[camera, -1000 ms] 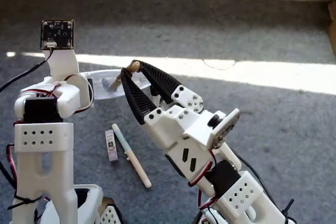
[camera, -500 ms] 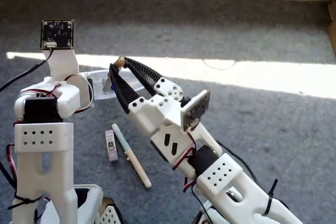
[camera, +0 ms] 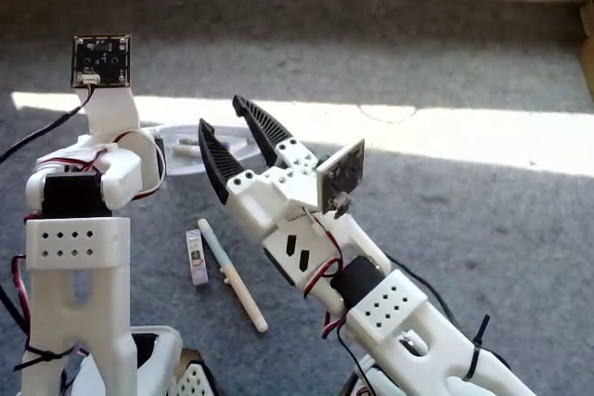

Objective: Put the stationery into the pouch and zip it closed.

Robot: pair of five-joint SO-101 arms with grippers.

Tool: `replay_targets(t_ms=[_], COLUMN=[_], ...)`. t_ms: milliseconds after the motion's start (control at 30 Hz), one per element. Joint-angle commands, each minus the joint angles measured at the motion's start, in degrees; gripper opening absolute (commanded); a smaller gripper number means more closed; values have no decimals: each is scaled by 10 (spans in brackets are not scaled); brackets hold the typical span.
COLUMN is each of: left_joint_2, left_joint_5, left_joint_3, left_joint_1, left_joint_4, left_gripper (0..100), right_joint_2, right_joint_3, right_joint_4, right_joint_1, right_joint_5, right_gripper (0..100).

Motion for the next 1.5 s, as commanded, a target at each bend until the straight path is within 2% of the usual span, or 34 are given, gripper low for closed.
replay_targets(t_ms=[0, 200, 400, 533, 767, 933, 1067, 1200, 1367, 1467], left_joint_2=[16, 16, 13, 12, 16, 17, 17, 17, 16, 14], left_joint_5=[2, 2, 3, 4, 4, 4, 3, -33, -39, -68], left_joint_3=[3, 3, -2, -40, -170, -227, -282, -324, -327, -312], left_joint_1=[-6, -6, -6, -8, -9, -37, -73, -107, -180, -226], left_joint_4=[-8, -8, -13, -18, 41, 47, 69, 94, 97, 98], left_gripper=[11, 11, 11, 11, 11, 11, 11, 10, 10, 9], right_joint_2=[-68, -159, -183, -186, -187, -184, -183, -182, -182, -182], right_joint_3=[-12, -73, -169, -206, -191, -166, -147, -122, -89, -67], right_joint_4=[51, 243, 448, 534, 587, 588, 588, 587, 586, 586], right_joint_1=[0, 15, 42, 41, 65, 97, 111, 110, 109, 99], right_joint_5=[-6, -6, -9, -9, -9, -7, -7, -6, -6, -6], right_gripper=[191, 191, 191, 191, 191, 191, 191, 191, 191, 191])
